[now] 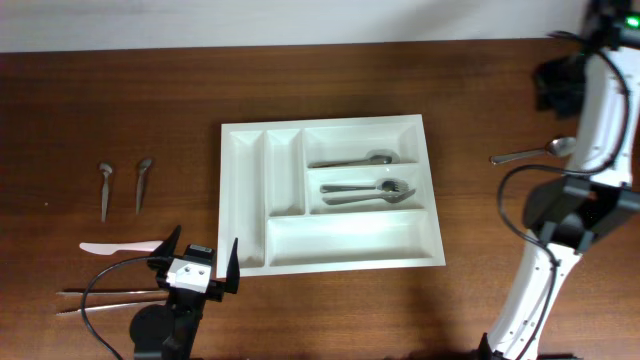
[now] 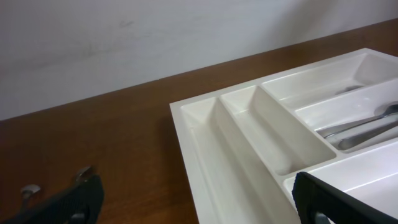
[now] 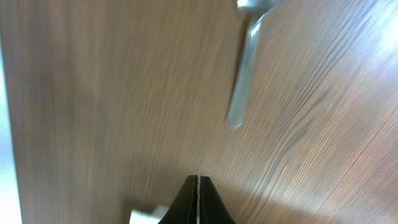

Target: Pack container

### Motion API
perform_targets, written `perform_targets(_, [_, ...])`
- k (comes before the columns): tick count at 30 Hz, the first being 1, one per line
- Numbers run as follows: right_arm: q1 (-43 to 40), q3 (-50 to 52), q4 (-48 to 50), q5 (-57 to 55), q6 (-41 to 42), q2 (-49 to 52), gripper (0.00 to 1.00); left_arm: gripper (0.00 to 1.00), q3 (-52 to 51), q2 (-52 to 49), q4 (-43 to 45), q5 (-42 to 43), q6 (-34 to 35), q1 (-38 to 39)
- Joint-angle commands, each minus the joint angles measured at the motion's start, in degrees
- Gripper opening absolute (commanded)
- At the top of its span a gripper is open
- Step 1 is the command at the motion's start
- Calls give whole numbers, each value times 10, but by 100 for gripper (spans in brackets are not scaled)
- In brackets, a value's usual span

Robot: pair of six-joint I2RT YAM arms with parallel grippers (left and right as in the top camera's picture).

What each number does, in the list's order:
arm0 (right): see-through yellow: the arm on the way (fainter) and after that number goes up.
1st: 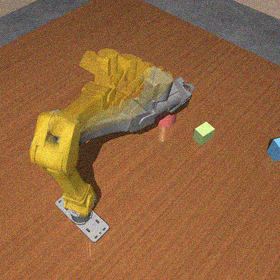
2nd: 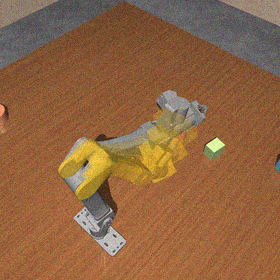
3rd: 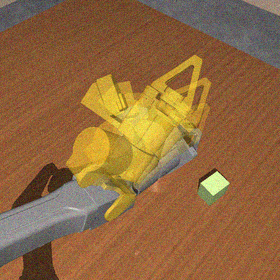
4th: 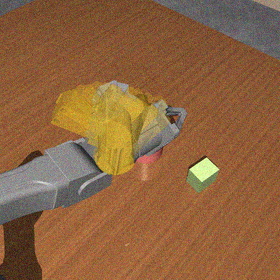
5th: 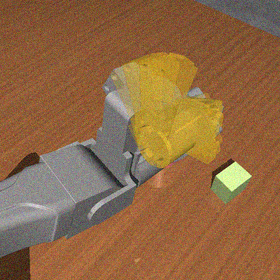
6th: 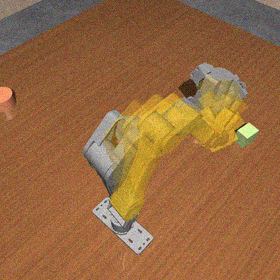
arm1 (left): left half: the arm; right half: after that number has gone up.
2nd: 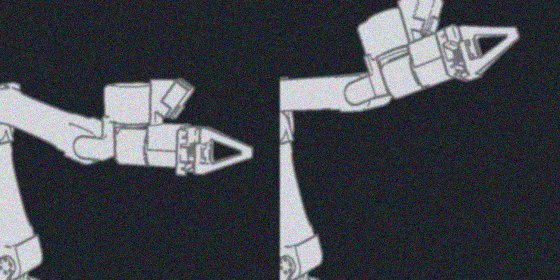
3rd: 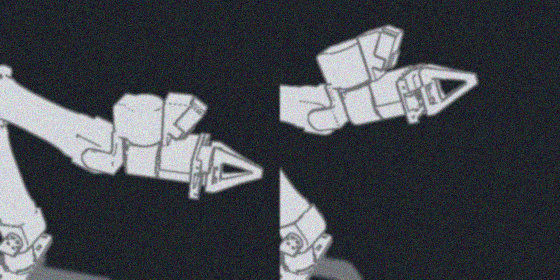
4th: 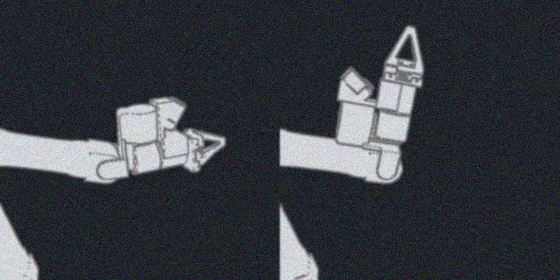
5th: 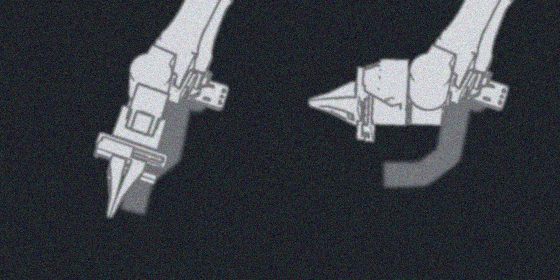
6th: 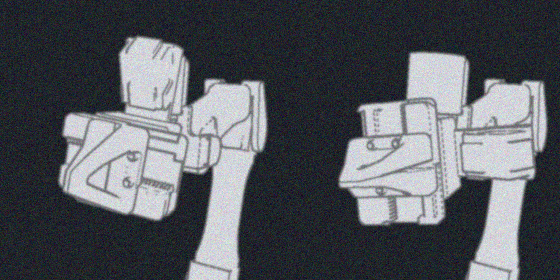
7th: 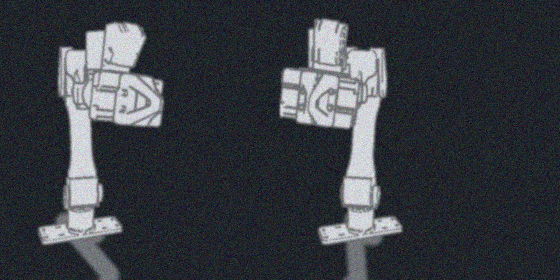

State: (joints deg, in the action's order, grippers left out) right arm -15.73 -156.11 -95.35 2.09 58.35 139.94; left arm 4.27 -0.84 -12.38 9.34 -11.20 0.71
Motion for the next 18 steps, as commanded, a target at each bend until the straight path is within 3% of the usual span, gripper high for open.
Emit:
perform_targets(1, [53, -20, -9, 22, 22, -3, 4, 99, -4, 4, 2, -4, -9, -2])
perform_targets(5, [94, -20, 2, 7, 52, -3, 4, 99, -4, 4, 2, -4, -9, -2])
perform_targets(7, [96, -20, 2, -5, 77, -3, 11, 99, -4, 4, 2, -4, -9, -2])
perform_targets(9, [87, -20, 4, -15, 93, -3, 58, 99, -4, 4, 2, -4, -9, -2])
perform_targets(11, [70, -15, 14, -33, 94, -2, 78, 99, -4, 4, 2, -4, -9, -2])
perform_targets(15, [32, -12, 42, -92, 1, 5, 97, 99, -4, 4, 2, -4, -9, -2])
perform_targets(18, [-2, -8, 46, -102, -58, 16, 99, 99, -4, 4, 2, -4, -9, -2])
